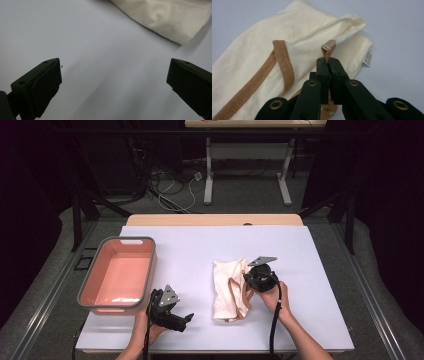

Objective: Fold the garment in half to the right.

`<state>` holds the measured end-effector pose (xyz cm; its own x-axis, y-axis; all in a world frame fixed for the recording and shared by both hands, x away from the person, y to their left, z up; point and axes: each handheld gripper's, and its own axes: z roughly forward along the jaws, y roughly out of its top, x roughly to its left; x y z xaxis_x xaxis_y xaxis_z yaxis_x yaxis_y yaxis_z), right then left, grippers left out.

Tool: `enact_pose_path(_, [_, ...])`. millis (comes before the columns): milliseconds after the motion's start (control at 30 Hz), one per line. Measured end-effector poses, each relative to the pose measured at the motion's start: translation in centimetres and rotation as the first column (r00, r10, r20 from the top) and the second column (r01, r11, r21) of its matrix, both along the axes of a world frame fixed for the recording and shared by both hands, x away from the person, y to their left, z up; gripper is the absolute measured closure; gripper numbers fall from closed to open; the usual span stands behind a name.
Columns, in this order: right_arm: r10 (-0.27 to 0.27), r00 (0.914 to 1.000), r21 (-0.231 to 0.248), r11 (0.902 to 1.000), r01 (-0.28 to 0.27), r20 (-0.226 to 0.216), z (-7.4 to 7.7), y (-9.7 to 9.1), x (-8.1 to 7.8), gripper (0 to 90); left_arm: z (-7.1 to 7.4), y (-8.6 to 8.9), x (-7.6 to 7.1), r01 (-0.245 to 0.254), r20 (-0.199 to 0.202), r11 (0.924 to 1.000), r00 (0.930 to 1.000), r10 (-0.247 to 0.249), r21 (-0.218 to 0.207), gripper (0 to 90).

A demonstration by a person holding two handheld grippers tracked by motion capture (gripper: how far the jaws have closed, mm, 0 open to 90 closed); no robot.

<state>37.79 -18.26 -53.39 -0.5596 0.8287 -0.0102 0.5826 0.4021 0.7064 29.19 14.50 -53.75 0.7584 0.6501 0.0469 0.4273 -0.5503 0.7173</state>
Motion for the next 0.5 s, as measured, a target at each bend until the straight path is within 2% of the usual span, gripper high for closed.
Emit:
enact_pose_path(133, [-0.013,0.9994,-0.005,0.9999,0.013,-0.032,-0.2,-0.7,0.0,86.3,0.0,0.0,0.0,0.0,-0.001,1.0,1.0,0.0,0.003,0.0])
enact_pose_path(167, [-0.016,0.9995,-0.011,0.9998,0.016,-0.027,-0.5,-0.9,0.1,84.4,-0.1,-0.1,0.0,0.002,-0.002,1.0,1.0,-0.002,0.002,0.0])
enact_pose_path(233, [-0.027,0.9982,-0.041,0.9988,0.025,-0.053,-0.9,-1.0,0.3,75.5,-0.1,0.0,0.0,0.004,-0.002,1.0,1.0,-0.004,0.005,0.0])
enact_pose_path(333, [-0.048,0.9979,-0.062,0.9971,0.045,-0.043,-0.6,-1.3,0.4,66.3,-0.1,0.0,0.1,0.002,-0.005,1.0,1.0,-0.002,0.002,0.0])
enact_pose_path(500, [-0.079,0.9968,-0.077,0.9938,0.079,0.003,0.4,-2.0,0.3,58.2,-0.1,0.0,0.1,0.001,-0.005,1.0,1.0,-0.001,0.003,0.0])
